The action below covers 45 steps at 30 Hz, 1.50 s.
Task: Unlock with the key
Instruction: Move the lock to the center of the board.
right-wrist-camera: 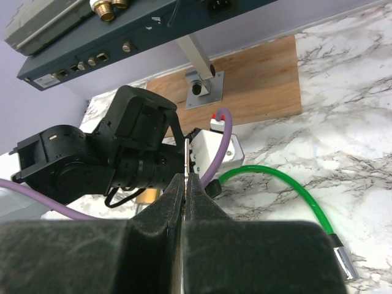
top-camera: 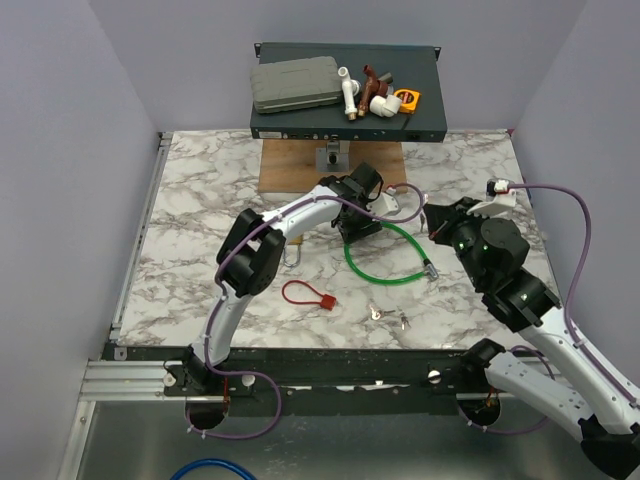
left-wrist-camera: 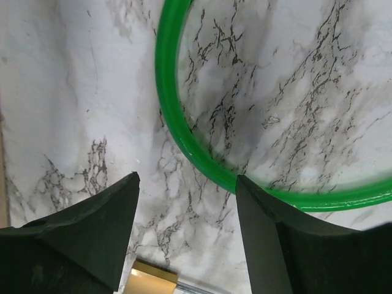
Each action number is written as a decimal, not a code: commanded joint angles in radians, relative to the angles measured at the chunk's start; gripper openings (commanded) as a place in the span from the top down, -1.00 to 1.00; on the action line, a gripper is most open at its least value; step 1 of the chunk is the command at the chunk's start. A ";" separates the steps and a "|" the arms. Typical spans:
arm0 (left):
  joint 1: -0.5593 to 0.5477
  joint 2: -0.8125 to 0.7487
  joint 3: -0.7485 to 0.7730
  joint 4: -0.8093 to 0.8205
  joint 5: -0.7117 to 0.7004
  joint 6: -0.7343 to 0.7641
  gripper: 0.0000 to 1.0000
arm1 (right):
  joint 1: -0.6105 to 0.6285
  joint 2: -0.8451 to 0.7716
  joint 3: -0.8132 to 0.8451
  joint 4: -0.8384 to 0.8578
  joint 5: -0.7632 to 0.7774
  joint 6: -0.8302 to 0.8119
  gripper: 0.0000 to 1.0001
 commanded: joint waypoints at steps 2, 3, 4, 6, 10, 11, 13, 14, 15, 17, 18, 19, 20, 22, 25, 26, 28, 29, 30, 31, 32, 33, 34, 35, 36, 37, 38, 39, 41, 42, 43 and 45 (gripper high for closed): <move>-0.022 0.030 0.046 -0.102 0.024 -0.077 -0.31 | -0.004 0.009 -0.012 0.046 -0.036 -0.015 0.99; -0.026 0.033 0.046 -0.102 0.018 -0.077 -0.31 | -0.004 0.012 -0.008 0.046 -0.039 -0.014 0.99; -0.032 0.037 0.051 -0.102 0.007 -0.079 -0.28 | -0.004 0.014 -0.005 0.046 -0.041 -0.016 0.99; -0.034 0.043 0.056 -0.106 -0.003 -0.082 -0.24 | -0.004 0.017 0.001 0.048 -0.046 -0.017 0.99; -0.034 0.040 0.035 -0.124 0.008 -0.088 -0.13 | -0.004 0.017 0.012 0.048 -0.057 -0.024 0.99; -0.034 0.040 0.027 -0.131 0.010 -0.097 -0.11 | -0.004 0.016 0.012 0.047 -0.058 -0.025 0.99; -0.035 0.035 0.016 -0.136 0.016 -0.115 -0.09 | -0.004 0.013 0.011 0.047 -0.064 -0.027 0.99; -0.035 0.032 0.012 -0.135 0.016 -0.125 -0.09 | -0.004 0.011 0.011 0.049 -0.066 -0.028 0.99; -0.034 0.034 0.013 -0.135 0.013 -0.134 -0.07 | -0.004 0.012 0.010 0.051 -0.067 -0.028 0.99; -0.035 0.039 0.024 -0.151 0.011 -0.152 -0.02 | -0.004 0.010 0.012 0.051 -0.073 -0.027 0.99; -0.035 0.043 0.030 -0.163 0.006 -0.159 0.01 | -0.004 0.011 0.013 0.052 -0.077 -0.027 0.99; -0.035 0.043 0.026 -0.177 0.001 -0.161 0.05 | -0.005 0.008 0.014 0.052 -0.081 -0.028 0.99; -0.033 0.036 0.007 -0.183 -0.015 -0.158 0.07 | -0.004 0.007 0.017 0.051 -0.083 -0.030 0.99; -0.027 0.004 -0.067 -0.165 -0.059 -0.133 0.07 | -0.004 0.004 0.022 0.051 -0.087 -0.034 0.99; -0.003 -0.055 -0.188 -0.110 -0.104 -0.116 0.07 | -0.004 -0.002 0.019 0.055 -0.088 -0.040 0.99; 0.006 -0.065 -0.202 -0.112 -0.103 -0.120 0.07 | -0.004 -0.003 0.017 0.060 -0.091 -0.039 0.99; 0.023 -0.083 -0.226 -0.118 -0.104 -0.125 0.08 | -0.004 0.000 0.013 0.063 -0.098 -0.040 0.99; 0.031 -0.093 -0.241 -0.118 -0.108 -0.125 0.10 | -0.004 0.003 0.014 0.064 -0.104 -0.037 0.99; 0.042 -0.108 -0.255 -0.117 -0.115 -0.124 0.10 | -0.004 0.002 0.013 0.065 -0.110 -0.035 0.99; 0.054 -0.123 -0.276 -0.114 -0.117 -0.122 0.11 | -0.004 0.003 0.012 0.065 -0.116 -0.034 0.99; 0.067 -0.141 -0.294 -0.109 -0.122 -0.119 0.10 | -0.004 0.003 0.011 0.067 -0.119 -0.032 0.99; 0.080 -0.156 -0.315 -0.108 -0.127 -0.119 0.10 | -0.004 0.004 0.011 0.068 -0.124 -0.032 0.99; 0.095 -0.172 -0.330 -0.110 -0.128 -0.119 0.09 | -0.004 0.003 0.009 0.071 -0.128 -0.032 0.98; 0.107 -0.184 -0.344 -0.110 -0.127 -0.123 0.07 | -0.004 0.005 0.006 0.074 -0.130 -0.033 0.99; 0.119 -0.195 -0.351 -0.118 -0.117 -0.130 0.04 | -0.004 0.006 0.002 0.077 -0.133 -0.033 0.99; 0.128 -0.203 -0.353 -0.128 -0.105 -0.140 -0.02 | -0.004 0.010 -0.001 0.080 -0.136 -0.033 0.99; 0.134 -0.213 -0.352 -0.134 -0.086 -0.152 -0.07 | -0.004 0.012 -0.004 0.082 -0.139 -0.032 0.98; 0.135 -0.224 -0.351 -0.140 -0.080 -0.159 -0.12 | -0.004 0.017 -0.007 0.083 -0.141 -0.032 0.99; 0.132 -0.251 -0.336 -0.145 -0.003 -0.179 -0.18 | -0.004 0.020 -0.016 0.087 -0.140 -0.031 0.99; 0.129 -0.266 -0.324 -0.146 0.040 -0.182 -0.22 | -0.004 0.021 -0.018 0.089 -0.135 -0.030 0.98; 0.120 -0.282 -0.318 -0.139 0.062 -0.183 -0.24 | -0.004 0.022 -0.022 0.088 -0.130 -0.029 0.99; 0.099 -0.311 -0.300 -0.127 0.087 -0.150 -0.26 | -0.004 0.022 -0.027 0.085 -0.122 -0.032 0.99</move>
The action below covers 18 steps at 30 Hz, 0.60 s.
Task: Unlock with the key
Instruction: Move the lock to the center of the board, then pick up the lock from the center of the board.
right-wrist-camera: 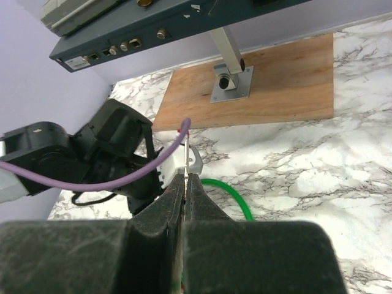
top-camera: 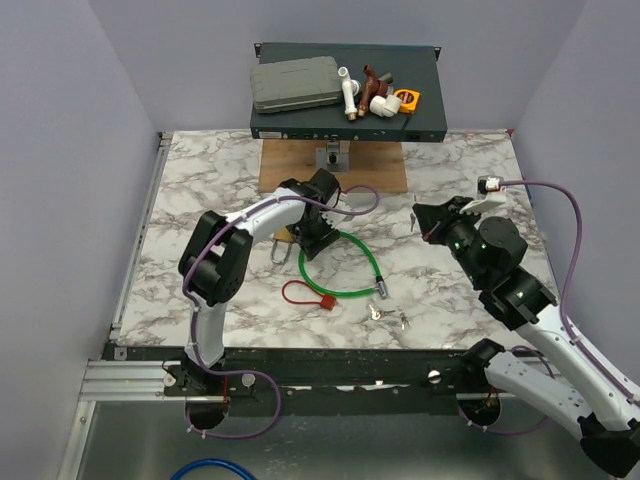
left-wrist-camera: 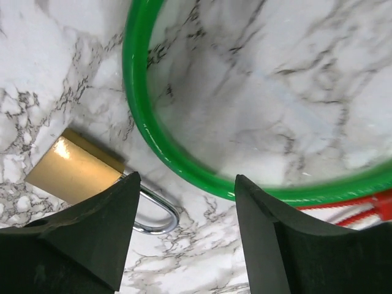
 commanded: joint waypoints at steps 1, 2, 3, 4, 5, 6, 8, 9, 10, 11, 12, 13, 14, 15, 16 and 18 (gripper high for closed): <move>-0.052 -0.116 0.053 0.011 0.119 0.029 -0.28 | -0.004 0.002 -0.021 0.021 -0.001 -0.008 0.99; -0.065 -0.129 0.058 0.018 0.128 0.065 -0.28 | -0.004 0.001 -0.022 0.019 0.005 -0.009 0.99; -0.073 -0.139 0.064 0.027 0.145 0.100 -0.29 | -0.004 -0.002 -0.024 0.015 0.013 -0.008 0.99; -0.080 -0.155 0.065 0.037 0.173 0.148 -0.29 | -0.005 -0.006 -0.027 0.012 0.019 -0.007 0.99; -0.084 -0.168 0.060 0.051 0.206 0.201 -0.30 | -0.004 -0.011 -0.032 0.010 0.025 -0.004 0.99; -0.084 -0.186 0.050 0.065 0.247 0.252 -0.31 | -0.004 -0.019 -0.036 0.010 0.030 -0.004 0.99; -0.086 -0.222 0.016 0.096 0.325 0.386 -0.35 | -0.004 -0.036 -0.047 0.006 0.039 0.002 0.99; -0.085 -0.240 -0.005 0.111 0.365 0.467 -0.38 | -0.004 -0.042 -0.052 0.003 0.041 0.006 0.99; -0.085 -0.254 -0.032 0.126 0.386 0.534 -0.42 | -0.004 -0.050 -0.056 -0.001 0.044 0.008 0.99; -0.086 -0.267 -0.052 0.147 0.400 0.606 -0.44 | -0.004 -0.058 -0.061 -0.009 0.048 0.013 0.98; -0.086 -0.269 -0.053 0.152 0.416 0.647 -0.46 | -0.004 -0.065 -0.065 -0.018 0.055 0.018 0.99; -0.085 -0.265 -0.042 0.136 0.437 0.691 -0.46 | -0.004 -0.073 -0.069 -0.029 0.061 0.025 0.99; -0.084 -0.254 -0.014 0.091 0.474 0.735 -0.46 | -0.004 -0.081 -0.071 -0.047 0.074 0.033 0.99; -0.084 -0.241 0.010 0.047 0.505 0.800 -0.46 | -0.004 -0.093 -0.071 -0.064 0.086 0.039 0.99; -0.086 -0.233 0.025 0.013 0.542 0.864 -0.46 | -0.004 -0.103 -0.072 -0.074 0.100 0.047 0.99; -0.088 -0.214 0.031 -0.024 0.585 1.000 -0.50 | -0.004 -0.137 -0.075 -0.095 0.125 0.052 0.99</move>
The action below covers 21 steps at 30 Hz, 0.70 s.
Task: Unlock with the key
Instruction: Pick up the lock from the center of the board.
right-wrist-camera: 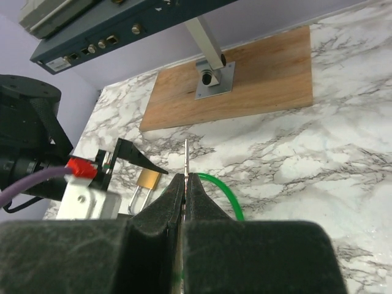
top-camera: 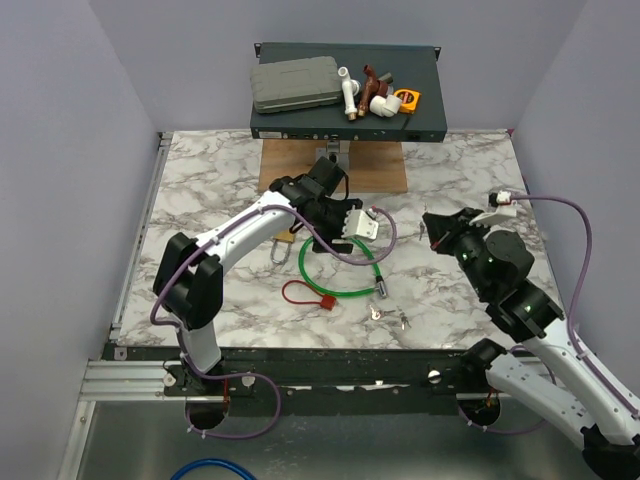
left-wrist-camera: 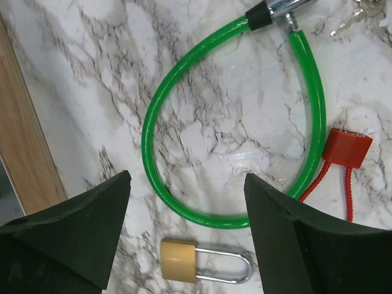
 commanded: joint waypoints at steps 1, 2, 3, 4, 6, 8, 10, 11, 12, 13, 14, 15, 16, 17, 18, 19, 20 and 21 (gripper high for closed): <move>-0.002 0.046 0.043 -0.105 0.197 0.417 -0.52 | -0.004 -0.071 -0.010 -0.074 0.095 0.031 0.99; -0.008 0.067 0.050 -0.103 0.197 0.463 -0.52 | -0.004 -0.088 -0.008 -0.088 0.112 0.034 0.99; -0.013 0.088 0.070 -0.109 0.196 0.495 -0.52 | -0.004 -0.105 -0.006 -0.104 0.123 0.036 0.99; -0.017 0.117 0.090 -0.123 0.198 0.526 -0.51 | -0.004 -0.121 -0.001 -0.116 0.128 0.034 0.99; -0.021 0.172 0.156 -0.168 0.211 0.568 -0.51 | -0.004 -0.140 0.010 -0.148 0.139 0.030 0.99; -0.035 0.227 0.229 -0.222 0.214 0.607 -0.49 | -0.004 -0.149 0.023 -0.171 0.154 0.024 0.99; -0.054 0.277 0.301 -0.270 0.219 0.638 -0.43 | -0.004 -0.153 0.035 -0.181 0.170 0.014 0.99; -0.064 0.300 0.340 -0.307 0.225 0.660 -0.40 | -0.004 -0.154 0.040 -0.182 0.176 0.013 0.99; -0.074 0.327 0.375 -0.349 0.228 0.689 -0.38 | -0.004 -0.155 0.043 -0.184 0.181 0.011 0.99; -0.087 0.353 0.410 -0.396 0.224 0.730 -0.36 | -0.004 -0.155 0.048 -0.185 0.182 0.010 0.99; -0.103 0.373 0.431 -0.427 0.211 0.759 -0.34 | -0.004 -0.153 0.051 -0.184 0.182 0.011 0.99; -0.119 0.393 0.447 -0.443 0.200 0.769 -0.34 | -0.004 -0.154 0.055 -0.184 0.181 0.013 0.99; -0.139 0.406 0.453 -0.446 0.184 0.766 -0.32 | -0.004 -0.155 0.059 -0.188 0.179 0.017 0.99; -0.155 0.417 0.452 -0.443 0.169 0.759 -0.31 | -0.004 -0.156 0.061 -0.192 0.177 0.019 0.99; -0.173 0.425 0.447 -0.430 0.161 0.739 -0.30 | -0.004 -0.157 0.067 -0.197 0.174 0.019 0.99; -0.185 0.432 0.441 -0.415 0.147 0.711 -0.30 | -0.004 -0.159 0.070 -0.203 0.172 0.018 0.99; -0.200 0.437 0.435 -0.397 0.132 0.679 -0.29 | -0.004 -0.161 0.076 -0.210 0.173 0.016 0.99; -0.211 0.445 0.435 -0.395 0.117 0.658 -0.28 | -0.004 -0.163 0.082 -0.216 0.175 0.014 0.99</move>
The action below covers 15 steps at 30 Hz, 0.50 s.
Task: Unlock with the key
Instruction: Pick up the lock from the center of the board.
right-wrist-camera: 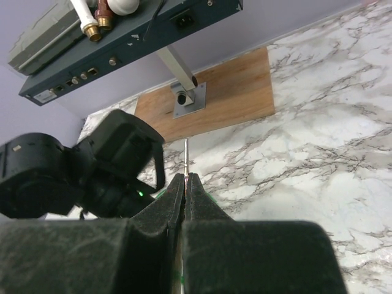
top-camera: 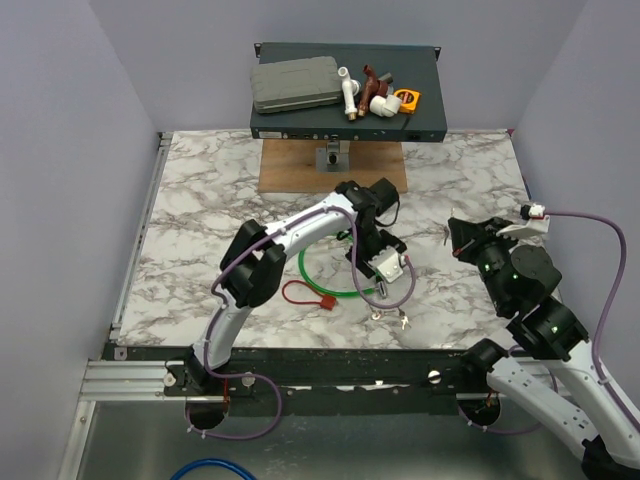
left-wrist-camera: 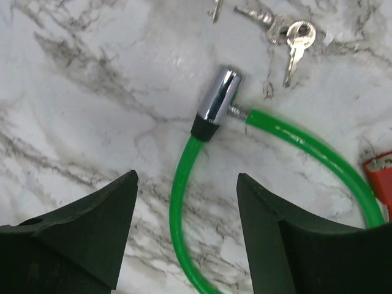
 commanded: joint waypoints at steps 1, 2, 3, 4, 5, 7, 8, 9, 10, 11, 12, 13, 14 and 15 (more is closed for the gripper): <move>-0.063 0.043 0.000 -0.046 -0.038 -0.042 -0.28 | -0.005 -0.017 0.048 -0.042 0.027 -0.008 0.99; -0.067 0.048 -0.001 -0.048 -0.050 -0.057 -0.28 | -0.004 -0.018 0.054 -0.045 0.024 -0.011 0.99; -0.070 0.052 -0.004 -0.047 -0.062 -0.074 -0.28 | -0.004 -0.020 0.059 -0.048 0.022 -0.015 0.99; -0.072 0.056 -0.008 -0.040 -0.076 -0.091 -0.28 | -0.004 -0.021 0.065 -0.051 0.019 -0.017 0.99; -0.074 0.061 -0.011 -0.028 -0.097 -0.106 -0.27 | -0.004 -0.025 0.070 -0.055 0.017 -0.018 0.99; -0.078 0.076 -0.007 -0.008 -0.133 -0.131 -0.26 | -0.004 -0.031 0.077 -0.054 0.014 -0.020 0.99; -0.078 0.085 0.002 -0.009 -0.146 -0.132 -0.26 | -0.004 -0.034 0.078 -0.054 0.012 -0.019 0.99; -0.078 0.095 0.007 -0.009 -0.159 -0.131 -0.25 | -0.004 -0.037 0.079 -0.055 0.012 -0.020 0.99; -0.079 0.101 0.011 -0.004 -0.175 -0.133 -0.25 | -0.004 -0.040 0.082 -0.055 0.009 -0.020 0.99; -0.080 0.109 0.015 0.003 -0.182 -0.134 -0.21 | -0.004 -0.044 0.083 -0.057 0.009 -0.020 0.99; -0.080 0.112 0.020 0.000 -0.179 -0.130 -0.19 | -0.004 -0.049 0.085 -0.059 0.009 -0.017 0.99; -0.080 0.113 0.019 0.002 -0.178 -0.126 -0.17 | -0.004 -0.051 0.085 -0.061 0.008 -0.015 0.99; -0.082 0.110 0.012 0.008 -0.177 -0.122 -0.16 | -0.004 -0.055 0.088 -0.063 0.010 -0.013 0.99; -0.086 0.107 0.005 0.020 -0.178 -0.121 -0.14 | -0.004 -0.057 0.089 -0.066 0.010 -0.011 0.99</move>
